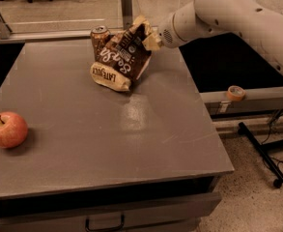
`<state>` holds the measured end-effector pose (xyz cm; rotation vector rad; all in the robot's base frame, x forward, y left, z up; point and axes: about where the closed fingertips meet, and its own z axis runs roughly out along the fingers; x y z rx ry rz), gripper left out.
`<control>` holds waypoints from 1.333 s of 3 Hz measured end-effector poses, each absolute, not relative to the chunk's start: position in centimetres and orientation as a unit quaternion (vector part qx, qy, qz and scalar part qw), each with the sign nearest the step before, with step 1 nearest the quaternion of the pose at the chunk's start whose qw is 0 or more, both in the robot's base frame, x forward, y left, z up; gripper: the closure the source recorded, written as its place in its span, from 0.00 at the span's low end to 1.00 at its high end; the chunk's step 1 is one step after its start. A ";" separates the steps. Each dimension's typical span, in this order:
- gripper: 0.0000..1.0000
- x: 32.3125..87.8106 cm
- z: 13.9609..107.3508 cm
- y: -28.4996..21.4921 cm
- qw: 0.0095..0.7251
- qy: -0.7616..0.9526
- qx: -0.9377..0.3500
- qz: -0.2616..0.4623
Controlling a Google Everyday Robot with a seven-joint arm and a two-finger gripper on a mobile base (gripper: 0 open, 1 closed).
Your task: Move brown chip bag near orange can
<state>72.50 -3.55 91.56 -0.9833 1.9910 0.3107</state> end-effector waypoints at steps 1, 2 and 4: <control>0.13 72.4 90.9 -4.5 0.424 0.802 -0.400 0.129; 0.00 71.3 90.0 -6.8 0.409 0.805 -0.411 0.125; 0.00 69.5 87.9 -12.2 0.386 0.817 -0.409 0.127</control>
Offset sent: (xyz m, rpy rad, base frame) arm -0.0278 -0.0704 -0.0259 -0.0782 0.0626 0.0416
